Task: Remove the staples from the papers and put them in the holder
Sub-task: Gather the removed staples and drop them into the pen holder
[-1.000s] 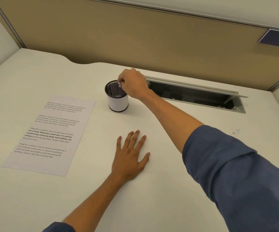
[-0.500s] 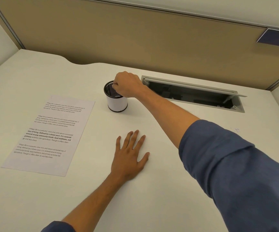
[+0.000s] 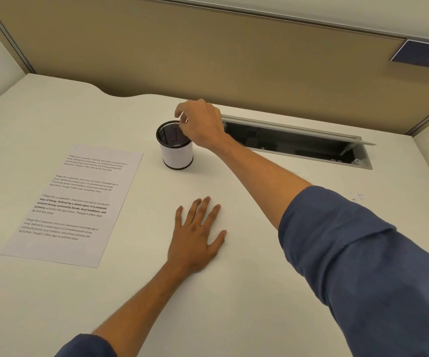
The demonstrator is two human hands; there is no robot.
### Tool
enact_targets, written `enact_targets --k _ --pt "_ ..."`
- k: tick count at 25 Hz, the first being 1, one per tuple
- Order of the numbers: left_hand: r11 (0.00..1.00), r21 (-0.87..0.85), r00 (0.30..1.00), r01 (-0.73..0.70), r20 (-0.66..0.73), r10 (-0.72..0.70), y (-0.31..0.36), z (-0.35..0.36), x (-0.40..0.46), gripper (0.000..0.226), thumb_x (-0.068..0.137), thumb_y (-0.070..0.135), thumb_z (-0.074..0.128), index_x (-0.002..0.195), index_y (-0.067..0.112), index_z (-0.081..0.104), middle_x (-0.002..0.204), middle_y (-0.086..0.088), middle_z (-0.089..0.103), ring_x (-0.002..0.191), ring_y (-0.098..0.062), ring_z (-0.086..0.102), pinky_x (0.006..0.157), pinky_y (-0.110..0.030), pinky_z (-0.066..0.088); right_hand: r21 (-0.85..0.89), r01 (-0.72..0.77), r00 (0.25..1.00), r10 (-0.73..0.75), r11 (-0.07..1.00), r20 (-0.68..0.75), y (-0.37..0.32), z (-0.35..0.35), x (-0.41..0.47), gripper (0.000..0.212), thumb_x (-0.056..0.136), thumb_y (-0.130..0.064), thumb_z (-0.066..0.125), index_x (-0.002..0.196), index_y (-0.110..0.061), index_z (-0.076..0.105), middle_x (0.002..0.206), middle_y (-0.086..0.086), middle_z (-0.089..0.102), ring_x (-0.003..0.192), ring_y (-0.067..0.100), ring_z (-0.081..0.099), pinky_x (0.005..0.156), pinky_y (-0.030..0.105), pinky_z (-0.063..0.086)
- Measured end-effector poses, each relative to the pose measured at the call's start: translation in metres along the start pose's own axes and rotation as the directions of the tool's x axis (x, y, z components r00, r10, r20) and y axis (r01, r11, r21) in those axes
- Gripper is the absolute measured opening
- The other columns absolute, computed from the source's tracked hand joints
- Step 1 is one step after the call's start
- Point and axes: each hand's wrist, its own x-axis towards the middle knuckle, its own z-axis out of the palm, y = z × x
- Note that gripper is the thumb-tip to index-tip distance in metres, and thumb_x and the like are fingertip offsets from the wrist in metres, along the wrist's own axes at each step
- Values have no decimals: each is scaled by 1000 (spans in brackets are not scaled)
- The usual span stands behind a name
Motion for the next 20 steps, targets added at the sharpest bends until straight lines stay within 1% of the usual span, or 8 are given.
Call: enact_targets --k 3,6,9,11,13,15,17,20 --pt "1000 3 1000 0 5 0 0 -1 0 64 96 61 22 154 33 17 163 6 10 150 -15 7 121 -49 2 136 -6 998 13 991 -57 10 -13 -14 22 77 -28 69 99 -24 68 97 -11 70 89 11 63 76 30 49" --pt "1000 16 1000 0 -3 0 1 -2 0 64 95 61 23 153 33 21 163 5 15 150 -16 10 120 -49 5 227 -41 992 66 973 -103 35 -23 -45 23 81 -35 67 100 -22 69 99 -9 70 88 9 62 78 30 50" --pt "1000 18 1000 -8 -12 8 1 -1 -1 65 95 60 25 153 31 25 162 4 18 149 -18 14 119 -50 8 262 -145 983 169 954 -71 79 -27 -97 27 87 -35 64 109 -21 68 106 -6 69 96 9 62 84 29 51" --pt "999 33 1000 -13 -14 14 0 -2 0 65 94 60 25 152 30 28 161 3 20 149 -18 16 119 -51 10 260 -242 967 256 935 -20 112 -28 -138 30 89 -37 62 115 -22 65 114 -5 66 104 11 60 89 25 46" --pt "999 48 1000 -14 -11 15 0 -1 0 66 94 60 24 152 30 28 161 3 21 149 -19 17 118 -51 10 182 -344 939 341 921 48 144 -30 -179 37 92 -42 58 124 -24 59 126 -4 61 116 15 55 97 28 39" --pt "999 48 1000 -14 -22 15 0 0 0 66 94 60 24 152 29 29 161 3 22 148 -19 18 118 -51 10 46 -417 902 407 908 143 170 -34 -215 50 95 -49 50 137 -24 48 146 -2 46 134 19 42 111 34 29" --pt "999 45 1000 -14 -24 15 0 -1 -1 66 94 60 24 152 29 29 161 3 22 148 -19 17 118 -50 10 -120 -402 883 419 908 211 193 -37 -244 66 93 -62 37 147 -24 33 158 -2 26 145 20 23 118 41 14" --pt "998 54 1000 -14 -21 15 0 -1 -1 66 94 61 22 152 31 27 161 4 20 149 -17 15 119 -48 8 -356 -327 876 422 875 232 226 -34 -277 91 78 -83 5 153 -31 11 162 -5 -4 149 19 -5 117 50 -4"
